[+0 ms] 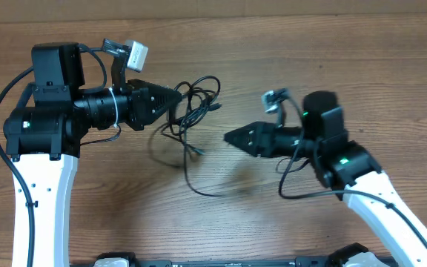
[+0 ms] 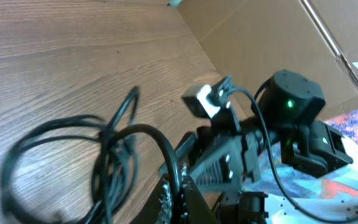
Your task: Untangle cables
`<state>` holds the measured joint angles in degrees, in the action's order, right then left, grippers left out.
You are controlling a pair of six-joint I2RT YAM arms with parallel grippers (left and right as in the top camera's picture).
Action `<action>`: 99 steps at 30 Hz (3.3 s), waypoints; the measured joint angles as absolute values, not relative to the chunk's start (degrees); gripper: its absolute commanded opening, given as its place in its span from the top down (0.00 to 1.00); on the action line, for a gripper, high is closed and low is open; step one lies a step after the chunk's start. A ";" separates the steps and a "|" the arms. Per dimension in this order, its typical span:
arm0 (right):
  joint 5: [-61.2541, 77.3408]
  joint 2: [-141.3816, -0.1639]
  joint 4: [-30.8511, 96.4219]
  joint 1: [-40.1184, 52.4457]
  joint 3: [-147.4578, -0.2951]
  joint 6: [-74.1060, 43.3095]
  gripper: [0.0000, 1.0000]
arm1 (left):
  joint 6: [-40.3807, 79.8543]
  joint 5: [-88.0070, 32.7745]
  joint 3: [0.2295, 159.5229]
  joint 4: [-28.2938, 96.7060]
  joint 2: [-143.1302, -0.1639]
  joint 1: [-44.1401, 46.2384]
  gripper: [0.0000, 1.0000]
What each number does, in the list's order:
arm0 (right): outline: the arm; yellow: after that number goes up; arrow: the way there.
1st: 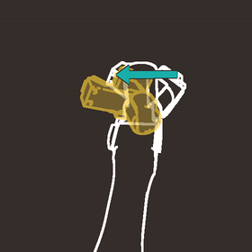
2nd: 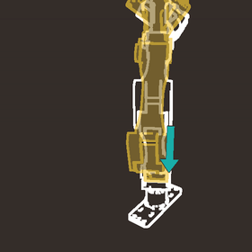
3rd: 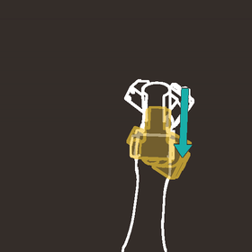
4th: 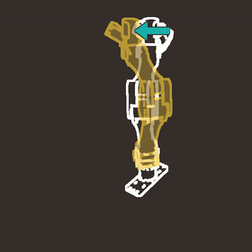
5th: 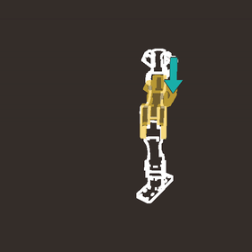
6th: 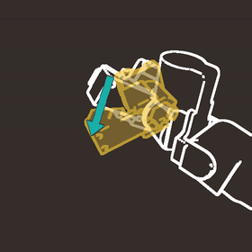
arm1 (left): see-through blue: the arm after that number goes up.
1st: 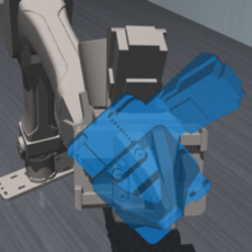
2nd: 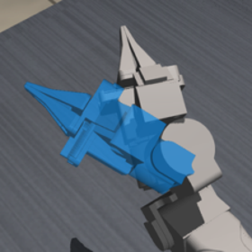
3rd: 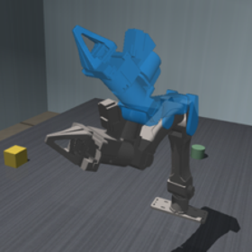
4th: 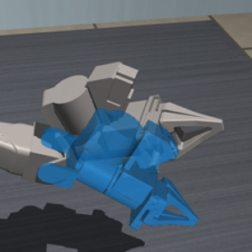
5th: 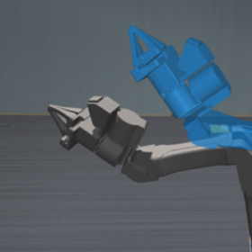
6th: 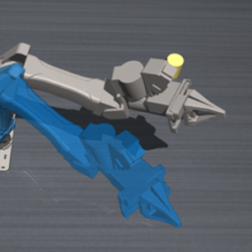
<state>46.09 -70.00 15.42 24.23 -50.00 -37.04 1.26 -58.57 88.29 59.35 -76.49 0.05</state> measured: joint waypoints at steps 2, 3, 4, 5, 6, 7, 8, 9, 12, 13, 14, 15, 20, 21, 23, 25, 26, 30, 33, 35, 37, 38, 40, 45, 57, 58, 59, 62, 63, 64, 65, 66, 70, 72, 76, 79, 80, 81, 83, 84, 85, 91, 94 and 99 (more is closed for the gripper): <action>42.52 -70.00 16.58 26.33 -50.70 -37.54 0.45 | 1.26 -58.54 88.29 59.35 -76.49 0.62 0.96; 40.53 -70.00 16.93 27.33 -51.18 -37.82 0.46 | 1.23 -58.54 88.29 59.35 -76.49 0.97 0.96; 38.39 -70.00 17.28 28.36 -51.75 -38.39 0.46 | 1.26 -58.54 88.29 59.35 -76.49 1.30 0.96; 36.51 -70.00 17.26 29.23 -52.18 -39.03 0.46 | 1.23 -58.54 88.29 59.35 -76.49 1.72 0.95; 34.54 -70.00 17.19 30.17 -52.58 -39.90 0.46 | 1.23 -58.57 88.29 59.35 -76.49 2.09 0.95; 32.82 -70.00 17.15 30.98 -52.75 -40.66 0.47 | 1.23 -58.54 88.29 59.35 -76.49 2.52 0.96; 31.00 -70.00 17.06 31.90 -52.82 -41.78 0.47 | 1.23 -58.54 88.29 59.35 -76.49 3.01 0.96; 29.65 -70.00 16.93 32.62 -52.82 -42.65 0.47 | 1.23 -58.52 88.29 59.35 -76.49 3.53 0.95; 26.17 -70.00 15.11 34.46 -52.82 -45.60 0.51 | 1.23 -58.41 88.29 59.35 -76.49 5.56 0.96; 25.36 -70.00 14.68 34.76 -52.86 -46.54 0.52 | 1.26 -58.15 88.29 59.35 -76.49 6.35 0.96; 24.51 -70.00 14.57 35.03 -52.86 -47.68 0.53 | 1.26 -57.76 88.29 59.35 -76.49 7.07 0.96; 23.86 -70.00 14.61 35.11 -52.86 -48.60 0.53 | 1.26 -57.32 88.29 59.35 -76.49 7.73 0.96; 21.15 -70.00 14.94 35.29 -52.86 -51.86 0.57 | 1.28 -55.75 88.29 59.09 -76.49 10.61 0.96; 20.49 -70.00 15.44 35.29 -52.88 -52.53 0.57 | 1.28 -55.55 88.29 58.98 -76.49 11.09 0.96; 18.65 -69.97 16.69 35.31 -52.90 -53.89 0.59 | 1.37 -55.22 88.29 58.61 -76.49 11.99 0.96; 16.56 -69.93 17.39 35.33 -52.93 -54.96 0.60 | 1.56 -54.81 88.29 58.30 -76.49 12.80 0.95; 15.40 -69.91 17.43 35.35 -52.93 -55.44 0.61 | 1.61 -54.70 88.29 58.17 -76.49 13.06 0.95; 11.99 -69.91 14.72 35.35 -52.93 -56.36 0.57 | 2.09 -54.70 88.29 57.23 -76.49 13.91 0.96; 10.63 -69.91 10.00 35.33 -52.93 -56.71 0.54 | 2.83 -55.53 88.29 56.45 -76.49 13.91 0.95; 10.74 -69.91 6.68 35.33 -52.93 -55.90 0.54 | 3.03 -55.79 88.29 56.07 -76.49 13.91 0.96; 12.14 -69.91 3.57 35.33 -52.93 -54.37 0.54 | 3.05 -55.94 88.29 55.96 -76.49 13.91 0.96; 13.06 -69.91 2.72 35.33 -52.95 -53.41 0.58 | 3.07 -55.99 88.29 55.72 -76.49 13.91 0.96; 14.20 -69.91 2.39 35.33 -52.93 -51.77 0.68 | 3.44 -56.21 88.29 55.09 -76.49 13.91 0.96; 15.40 -71.22 1.67 35.33 -52.95 -50.72 0.78 | 4.86 -58.33 88.29 51.90 -76.49 13.91 0.96; 19.33 -73.60 8.69 33.47 -54.13 -48.23 0.96 | 5.89 -56.45 88.27 54.50 -76.51 10.92 0.96; 20.18 -73.03 10.57 32.45 -54.11 -47.37 0.96 | 5.85 -55.59 88.27 55.79 -76.51 10.24 0.96; 21.12 -72.03 13.10 30.87 -54.11 -46.24 0.96 | 5.89 -54.37 88.27 57.56 -76.51 9.08 0.96; 22.76 -68.03 19.27 26.63 -54.11 -43.40 0.96 | 5.87 -50.81 88.27 62.08 -76.51 6.00 0.96; 23.35 -66.17 21.08 25.21 -54.11 -42.46 0.96 | 5.96 -49.58 88.27 63.26 -76.51 4.78 0.96; 24.23 -63.64 23.05 23.55 -54.11 -41.28 0.96 | 6.07 -48.53 88.27 64.18 -76.51 3.68 0.96; 24.73 -61.91 24.38 22.59 -54.13 -40.40 0.96 | 6.39 -47.57 88.27 64.93 -76.51 2.66 0.96; 25.58 -59.72 25.89 21.47 -54.13 -39.42 0.96 | 7.40 -46.33 88.27 65.34 -76.51 1.37 0.95; 28.73 -53.21 29.78 19.16 -54.13 -35.31 0.96 | 13.56 -41.04 88.27 66.67 -76.51 -2.63 0.95; 28.99 -51.11 31.40 18.90 -54.13 -33.61 0.96 | 17.21 -36.88 88.27 67.29 -76.49 -3.88 0.96; 28.03 -47.88 33.93 17.50 -54.11 -31.77 0.96 | 23.03 -26.65 88.27 68.51 -76.44 -7.03 0.96; 28.01 -46.39 35.83 17.50 -54.11 -31.03 0.96 | 24.86 -21.78 88.27 69.84 -76.44 -7.14 0.95; 28.03 -46.24 36.14 17.50 -54.11 -30.83 0.96 | 25.21 -20.64 88.27 70.22 -76.44 -7.14 0.95; 28.01 -46.19 36.51 17.50 -54.11 -30.72 0.96 | 25.61 -19.57 88.27 70.63 -76.44 -7.18 0.95; 27.90 -46.26 37.50 17.50 -54.11 -30.46 0.96 | 26.04 -18.37 88.27 71.24 -76.44 -7.18 0.96; 27.81 -46.28 38.02 17.50 -54.11 -30.37 0.93 | 26.26 -18.35 88.27 71.40 -76.44 -7.18 0.96; 27.77 -46.28 38.52 17.50 -54.11 -30.39 0.89 | 26.28 -18.57 88.27 71.42 -76.44 -7.18 0.96; 27.62 -46.28 42.06 17.50 -54.08 -30.20 0.71 | 19.16 -31.09 88.27 69.78 -76.44 -7.18 0.95; 28.18 -46.35 43.48 17.50 -54.08 -30.20 0.68 | 12.82 -39.79 88.27 69.38 -76.44 -7.16 0.95; 32.51 -47.99 44.18 17.67 -54.08 -30.20 0.66 | 2.94 -53.52 88.27 69.17 -76.44 -7.16 0.96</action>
<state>32.51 -47.99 44.18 17.67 -54.08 -30.20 2.94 -53.52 88.27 69.17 -76.44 -7.16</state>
